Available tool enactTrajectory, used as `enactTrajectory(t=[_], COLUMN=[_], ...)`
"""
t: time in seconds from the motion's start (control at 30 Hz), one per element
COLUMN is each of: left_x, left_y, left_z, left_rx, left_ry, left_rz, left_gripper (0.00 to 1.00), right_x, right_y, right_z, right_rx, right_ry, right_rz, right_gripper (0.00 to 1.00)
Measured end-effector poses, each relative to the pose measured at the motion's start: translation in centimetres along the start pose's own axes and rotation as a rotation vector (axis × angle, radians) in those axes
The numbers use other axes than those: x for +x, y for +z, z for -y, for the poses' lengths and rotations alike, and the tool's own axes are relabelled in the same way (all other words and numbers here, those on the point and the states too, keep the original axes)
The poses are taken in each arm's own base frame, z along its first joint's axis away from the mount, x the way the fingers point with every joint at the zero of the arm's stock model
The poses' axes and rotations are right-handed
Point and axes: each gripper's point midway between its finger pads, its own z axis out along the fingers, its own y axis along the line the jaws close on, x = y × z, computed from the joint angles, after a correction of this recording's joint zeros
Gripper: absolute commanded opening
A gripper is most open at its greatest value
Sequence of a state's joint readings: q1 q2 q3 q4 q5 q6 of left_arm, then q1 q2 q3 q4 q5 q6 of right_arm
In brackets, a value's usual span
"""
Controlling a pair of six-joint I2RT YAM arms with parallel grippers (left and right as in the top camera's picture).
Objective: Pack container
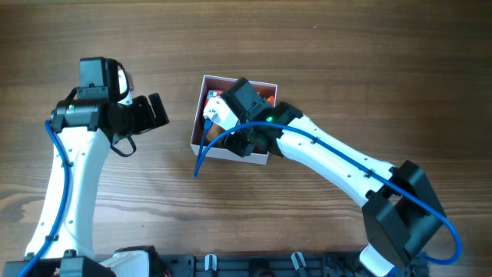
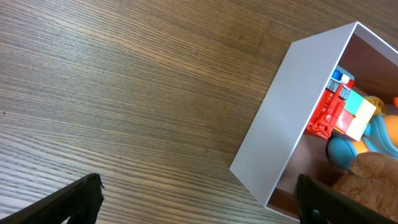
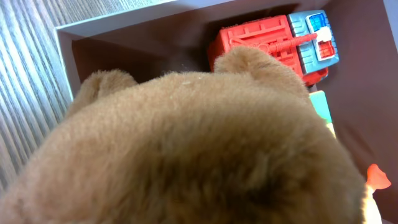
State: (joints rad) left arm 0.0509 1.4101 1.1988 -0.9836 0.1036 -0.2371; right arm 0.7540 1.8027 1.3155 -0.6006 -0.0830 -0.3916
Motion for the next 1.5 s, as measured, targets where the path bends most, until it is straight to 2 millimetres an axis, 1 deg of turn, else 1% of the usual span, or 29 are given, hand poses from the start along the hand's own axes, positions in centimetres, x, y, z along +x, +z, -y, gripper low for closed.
enactTrajectory(t=[0.43,0.47,0.5,0.53,0.7,0.8,0.87,0.9,0.93,0.97,1.0,1.07,1.1,1.17,1.2,1.23,1.27,1.3,1.33,1.37,1.4,1.43,1.47,1.5], left_x=[0.0,0.0,0.0,0.0,0.0,0.0,0.0,0.0,0.0,0.0,0.0,0.0,0.0,0.0,0.0,0.0,0.0,0.0,0.0,0.0,-0.1,-0.4,-0.6,-1.0], left_y=[0.0,0.0,0.0,0.0,0.0,0.0,0.0,0.0,0.0,0.0,0.0,0.0,0.0,0.0,0.0,0.0,0.0,0.0,0.0,0.0,0.0,0.0,0.0,0.1], left_z=[0.0,0.0,0.0,0.0,0.0,0.0,0.0,0.0,0.0,0.0,0.0,0.0,0.0,0.0,0.0,0.0,0.0,0.0,0.0,0.0,0.1,0.3,0.6,1.3], left_rx=[0.0,0.0,0.0,0.0,0.0,0.0,0.0,0.0,0.0,0.0,0.0,0.0,0.0,0.0,0.0,0.0,0.0,0.0,0.0,0.0,0.002,0.008,0.013,0.025], left_ry=[0.0,0.0,0.0,0.0,0.0,0.0,0.0,0.0,0.0,0.0,0.0,0.0,0.0,0.0,0.0,0.0,0.0,0.0,0.0,0.01,0.023,0.051,0.084,0.14], left_rz=[0.0,0.0,0.0,0.0,0.0,0.0,0.0,0.0,0.0,0.0,0.0,0.0,0.0,0.0,0.0,0.0,0.0,0.0,0.0,0.001,0.005,0.018,0.029,0.051], left_gripper=[1.0,1.0,1.0,1.0,1.0,1.0,1.0,1.0,1.0,1.0,1.0,1.0,1.0,1.0,1.0,1.0,1.0,1.0,1.0,1.0,1.0,1.0,1.0,1.0], right_x=[0.1,0.1,0.1,0.1,0.0,0.0,0.0,0.0,0.0,0.1,0.1,0.1,-0.2,-1.2,-2.1,-2.8,-3.3,-3.3,-2.7,-1.5,0.2,2.7,4.7,6.9], right_y=[0.0,0.0,0.0,0.0,0.0,0.0,0.0,0.0,0.0,0.0,0.0,-0.1,-0.5,-2.2,-4.0,-6.2,-9.1,-12.3,-15.0,-17.3,-19.5,-21.2,-22.1,-22.6], right_z=[0.0,0.0,0.0,0.0,0.0,0.0,0.0,0.0,0.0,0.0,0.0,0.0,0.3,1.4,2.5,3.7,5.1,6.9,8.6,10.3,12.2,14.1,15.5,16.8], right_rx=[-0.002,-0.002,-0.002,-0.002,0.0,0.0,0.0,0.0,0.0,-0.001,-0.001,0.0,0.019,0.084,0.145,0.206,0.269,0.334,0.386,0.433,0.486,0.53,0.562,0.58], right_ry=[0.001,0.001,0.001,0.0,0.0,0.0,0.0,0.0,0.001,-0.001,0.0,0.007,0.026,0.084,0.139,0.194,0.264,0.357,0.45,0.551,0.659,0.797,0.885,0.983], right_rz=[-0.004,-0.004,-0.004,-0.004,-0.001,-0.001,-0.001,-0.001,-0.002,-0.004,-0.004,-0.003,0.009,0.054,0.098,0.148,0.211,0.274,0.321,0.355,0.38,0.381,0.379,0.366], right_gripper=[0.72,0.74,0.84,0.86,0.87,0.86,0.82,0.72,0.57,0.38,0.33,0.31,0.29,0.28,0.28,0.29,0.35,0.39,0.42,0.54,0.69,0.84,0.94,0.98])
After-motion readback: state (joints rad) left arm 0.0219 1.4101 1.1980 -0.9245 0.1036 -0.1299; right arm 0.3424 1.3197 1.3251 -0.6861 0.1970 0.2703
